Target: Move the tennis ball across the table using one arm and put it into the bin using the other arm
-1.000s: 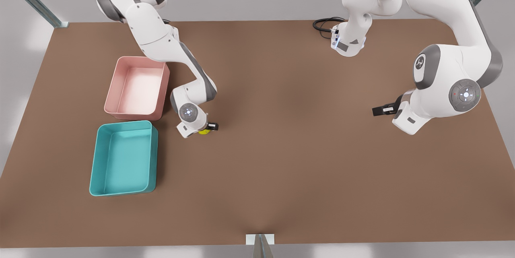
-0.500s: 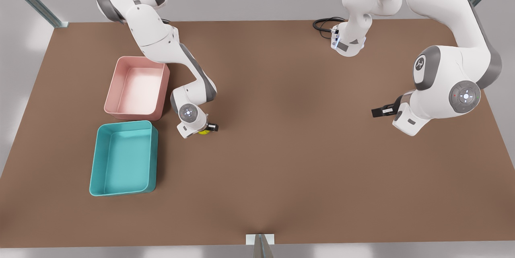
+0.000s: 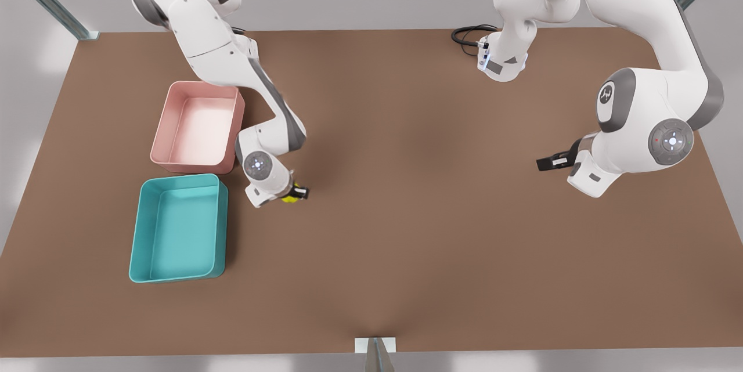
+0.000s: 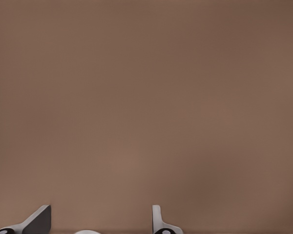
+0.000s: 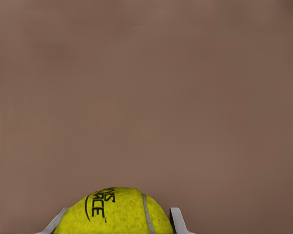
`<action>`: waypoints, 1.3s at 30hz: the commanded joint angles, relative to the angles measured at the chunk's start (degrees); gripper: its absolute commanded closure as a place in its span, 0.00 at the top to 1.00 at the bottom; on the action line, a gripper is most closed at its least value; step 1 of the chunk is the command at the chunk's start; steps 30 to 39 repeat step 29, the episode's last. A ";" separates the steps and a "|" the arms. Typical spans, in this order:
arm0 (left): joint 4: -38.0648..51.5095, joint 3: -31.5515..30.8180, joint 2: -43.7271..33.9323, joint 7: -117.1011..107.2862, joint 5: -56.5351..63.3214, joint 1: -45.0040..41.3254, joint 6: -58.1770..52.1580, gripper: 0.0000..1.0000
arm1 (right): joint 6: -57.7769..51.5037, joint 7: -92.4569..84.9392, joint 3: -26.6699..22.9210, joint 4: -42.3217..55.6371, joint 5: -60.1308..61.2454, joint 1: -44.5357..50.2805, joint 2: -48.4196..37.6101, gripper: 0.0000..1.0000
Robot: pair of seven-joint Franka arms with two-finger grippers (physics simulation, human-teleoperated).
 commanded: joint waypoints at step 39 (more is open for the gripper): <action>-1.03 -0.32 -0.85 -0.46 -0.75 -0.08 -0.32 1.00 | -53.13 -35.21 0.20 22.55 -2.89 -23.42 -23.76 1.00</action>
